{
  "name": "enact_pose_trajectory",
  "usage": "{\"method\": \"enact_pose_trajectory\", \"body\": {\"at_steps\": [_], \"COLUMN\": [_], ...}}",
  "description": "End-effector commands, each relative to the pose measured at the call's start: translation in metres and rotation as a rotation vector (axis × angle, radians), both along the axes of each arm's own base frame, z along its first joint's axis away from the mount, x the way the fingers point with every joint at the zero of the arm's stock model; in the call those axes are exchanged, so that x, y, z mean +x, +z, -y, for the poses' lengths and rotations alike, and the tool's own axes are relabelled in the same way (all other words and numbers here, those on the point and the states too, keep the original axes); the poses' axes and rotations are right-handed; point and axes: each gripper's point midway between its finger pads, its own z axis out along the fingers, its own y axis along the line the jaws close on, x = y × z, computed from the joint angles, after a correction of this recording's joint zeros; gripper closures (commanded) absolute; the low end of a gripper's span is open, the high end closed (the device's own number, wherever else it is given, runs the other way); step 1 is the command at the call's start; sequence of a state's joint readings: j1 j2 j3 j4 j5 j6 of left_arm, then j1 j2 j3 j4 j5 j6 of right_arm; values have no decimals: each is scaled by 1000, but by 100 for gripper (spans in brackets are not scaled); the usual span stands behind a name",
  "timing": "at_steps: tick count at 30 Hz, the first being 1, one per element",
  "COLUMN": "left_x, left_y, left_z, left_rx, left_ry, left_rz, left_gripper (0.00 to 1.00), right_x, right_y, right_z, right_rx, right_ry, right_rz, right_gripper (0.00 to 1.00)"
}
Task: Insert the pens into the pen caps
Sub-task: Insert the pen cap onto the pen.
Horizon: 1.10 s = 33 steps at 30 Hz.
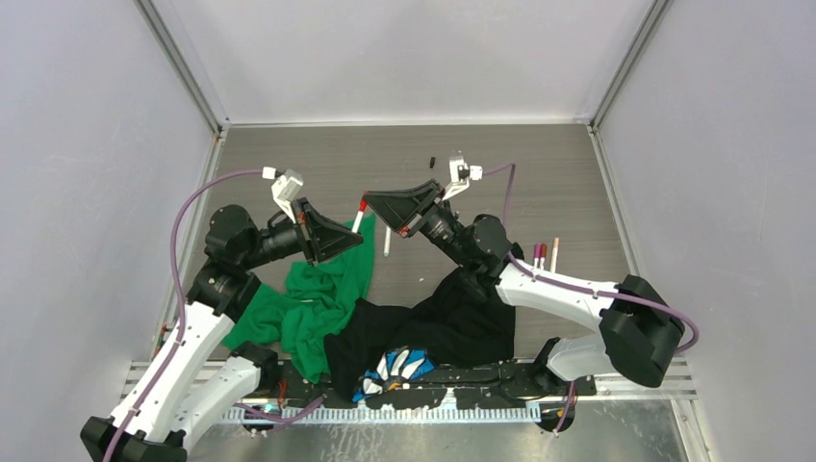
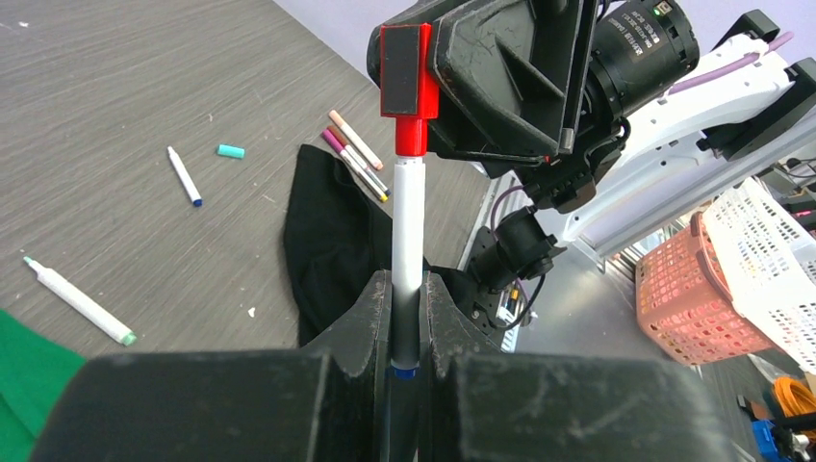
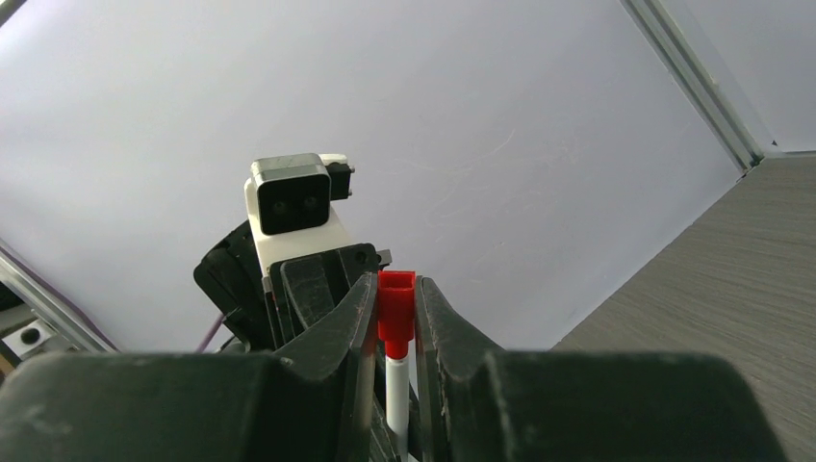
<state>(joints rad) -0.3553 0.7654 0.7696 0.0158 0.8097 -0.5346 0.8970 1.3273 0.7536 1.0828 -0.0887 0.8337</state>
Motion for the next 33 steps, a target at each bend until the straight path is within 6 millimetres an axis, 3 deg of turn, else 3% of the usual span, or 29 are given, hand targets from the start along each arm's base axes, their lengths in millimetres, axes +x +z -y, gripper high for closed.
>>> {"method": "enact_pose_trajectory", "body": {"at_steps": [1,5,16,28,33], "left_x": [20,16,5,-1,-7], "left_y": [35,37,45,54,59], "left_z": [-14,-13,-16,-20,-17], "left_rx": [-57,-56,-72,-110,-136], "left_ry": [142,124,100,102,58], "left_rz": [140,160,209,240,249], "left_gripper": [100,100,100,100,100], "right_x": [-31,-43,-94,-128,-142], "right_y": [-24,-42,-104,-166,-183], "right_z": [-25,-38,-45,-34,-28], "right_rx": [-63,-148,-361,-476,-550], "right_ry": [135,200,464,635,691], "right_rz": [-29,-19,-6,-139,-135], "right_gripper": [99,99,99,100,99]}}
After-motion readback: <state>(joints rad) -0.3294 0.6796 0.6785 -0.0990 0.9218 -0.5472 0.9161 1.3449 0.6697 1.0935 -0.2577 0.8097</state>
